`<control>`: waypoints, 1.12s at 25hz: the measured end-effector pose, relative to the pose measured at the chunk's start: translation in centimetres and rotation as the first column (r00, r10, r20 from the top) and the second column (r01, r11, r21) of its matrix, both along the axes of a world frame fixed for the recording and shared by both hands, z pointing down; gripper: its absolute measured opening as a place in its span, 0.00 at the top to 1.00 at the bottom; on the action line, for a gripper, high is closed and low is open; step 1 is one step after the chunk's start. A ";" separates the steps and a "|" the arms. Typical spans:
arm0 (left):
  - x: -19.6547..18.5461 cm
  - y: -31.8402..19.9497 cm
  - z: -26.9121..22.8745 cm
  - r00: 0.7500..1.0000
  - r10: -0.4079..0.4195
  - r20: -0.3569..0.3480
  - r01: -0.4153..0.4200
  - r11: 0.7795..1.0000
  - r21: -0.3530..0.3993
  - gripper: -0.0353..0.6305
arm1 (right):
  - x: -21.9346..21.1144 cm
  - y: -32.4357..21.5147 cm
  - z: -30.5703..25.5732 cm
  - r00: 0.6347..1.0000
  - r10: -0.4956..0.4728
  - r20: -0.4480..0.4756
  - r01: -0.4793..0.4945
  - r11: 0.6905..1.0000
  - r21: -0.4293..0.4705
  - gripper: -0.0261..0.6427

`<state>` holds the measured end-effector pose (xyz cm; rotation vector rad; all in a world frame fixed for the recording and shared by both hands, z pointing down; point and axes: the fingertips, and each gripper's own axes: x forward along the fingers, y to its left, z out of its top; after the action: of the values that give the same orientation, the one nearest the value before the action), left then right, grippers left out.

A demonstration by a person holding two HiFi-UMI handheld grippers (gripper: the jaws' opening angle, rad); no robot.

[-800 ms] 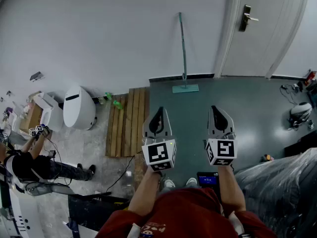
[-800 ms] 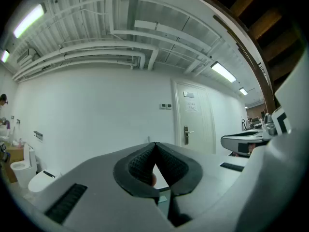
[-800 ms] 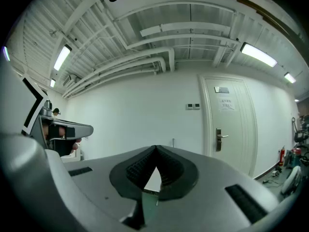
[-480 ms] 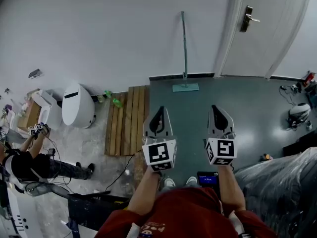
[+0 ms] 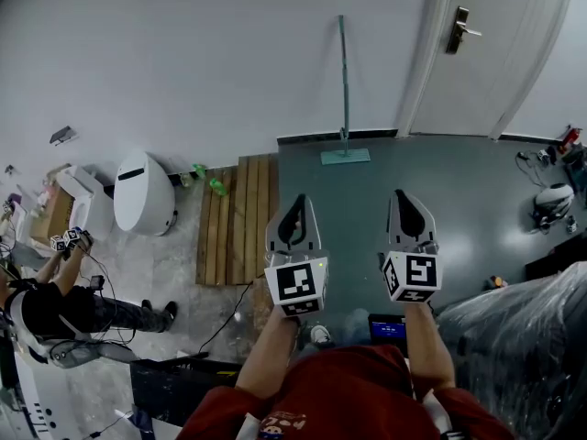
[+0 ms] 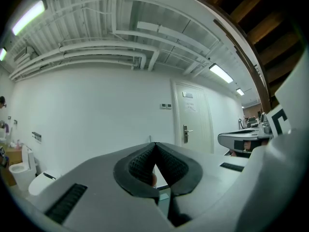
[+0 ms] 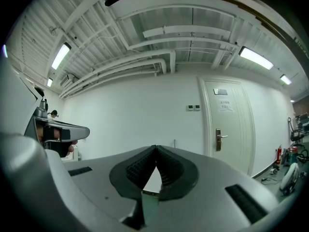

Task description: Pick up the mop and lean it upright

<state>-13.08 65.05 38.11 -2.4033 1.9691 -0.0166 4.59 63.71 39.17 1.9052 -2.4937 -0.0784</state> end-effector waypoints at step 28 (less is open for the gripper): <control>8.7 -22.4 -0.2 1.000 -0.020 0.018 0.021 1.000 -0.019 0.93 | 7.9 -23.0 0.7 0.998 -0.020 0.053 0.020 1.000 -0.003 0.93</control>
<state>-4.40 42.68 37.88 -2.3862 1.9954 -0.0579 12.47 40.76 39.85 1.9067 -2.5448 -0.0243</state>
